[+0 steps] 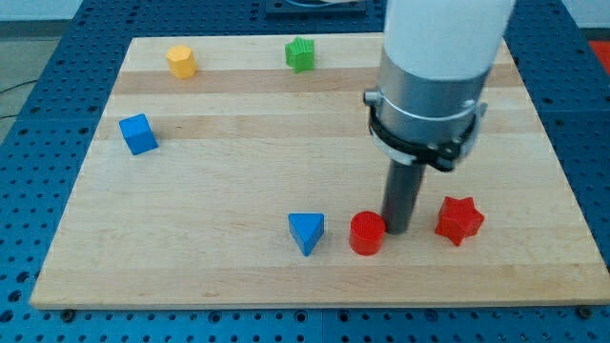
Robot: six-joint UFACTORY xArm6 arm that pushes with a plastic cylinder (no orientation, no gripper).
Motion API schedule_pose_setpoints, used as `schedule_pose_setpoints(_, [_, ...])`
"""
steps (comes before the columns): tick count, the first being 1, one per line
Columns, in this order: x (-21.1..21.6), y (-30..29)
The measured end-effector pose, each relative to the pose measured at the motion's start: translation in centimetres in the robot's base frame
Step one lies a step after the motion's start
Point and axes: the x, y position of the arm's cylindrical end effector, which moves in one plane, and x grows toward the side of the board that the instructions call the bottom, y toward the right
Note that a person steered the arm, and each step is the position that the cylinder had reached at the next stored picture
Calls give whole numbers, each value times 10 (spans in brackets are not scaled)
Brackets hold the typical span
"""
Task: Push the red circle and blue triangle to the left side o the board
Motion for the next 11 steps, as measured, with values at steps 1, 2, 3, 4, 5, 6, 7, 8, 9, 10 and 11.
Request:
schedule_pose_setpoints(1, [49,15])
schedule_pose_setpoints(2, [40,-4])
schedule_pose_setpoints(3, [8,-26])
schedule_pose_setpoints(4, [-24,-48])
schedule_pose_setpoints(5, [-47,-69])
schedule_pose_setpoints(6, [-31,-59])
schedule_pose_setpoints(7, [-19,-54])
schedule_pose_setpoints(8, [-30,-94])
schedule_pose_setpoints(9, [-38,-137])
schedule_pose_setpoints(10, [-55,-181])
schedule_pose_setpoints(11, [-57,-227])
